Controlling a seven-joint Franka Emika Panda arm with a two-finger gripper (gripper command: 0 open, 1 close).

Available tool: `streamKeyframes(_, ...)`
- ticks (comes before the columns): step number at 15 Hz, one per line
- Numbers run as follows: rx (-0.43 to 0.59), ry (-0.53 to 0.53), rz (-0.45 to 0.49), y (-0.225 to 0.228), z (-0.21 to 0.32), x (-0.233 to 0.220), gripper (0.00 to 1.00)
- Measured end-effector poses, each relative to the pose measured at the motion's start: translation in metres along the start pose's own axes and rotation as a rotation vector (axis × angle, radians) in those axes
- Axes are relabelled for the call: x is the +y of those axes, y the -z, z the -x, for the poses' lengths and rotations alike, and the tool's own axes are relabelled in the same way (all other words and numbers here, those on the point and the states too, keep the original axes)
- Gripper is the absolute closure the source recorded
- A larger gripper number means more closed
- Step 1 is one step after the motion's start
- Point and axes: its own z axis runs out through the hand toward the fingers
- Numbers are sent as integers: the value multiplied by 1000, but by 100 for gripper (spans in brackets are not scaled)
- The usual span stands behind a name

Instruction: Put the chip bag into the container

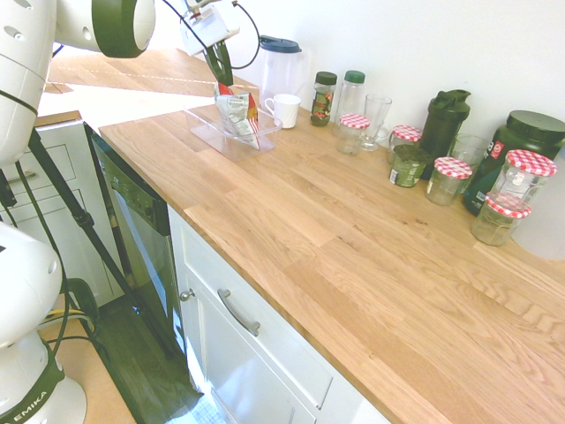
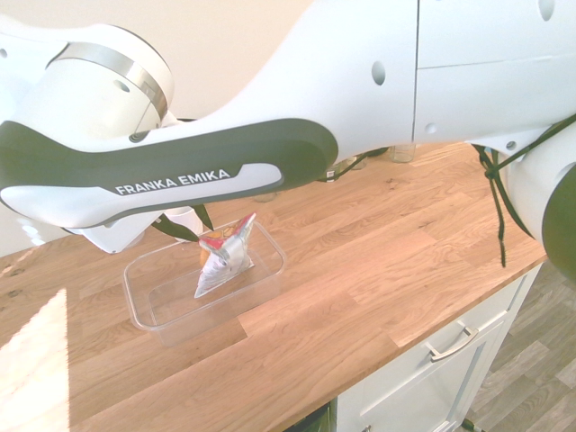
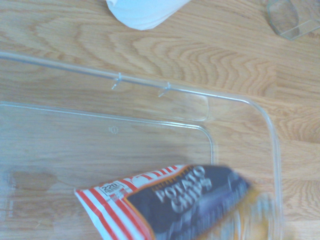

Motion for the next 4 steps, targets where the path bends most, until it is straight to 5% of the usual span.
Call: streamKeyframes(4,-9,-31,-43,29,-2,18,0)
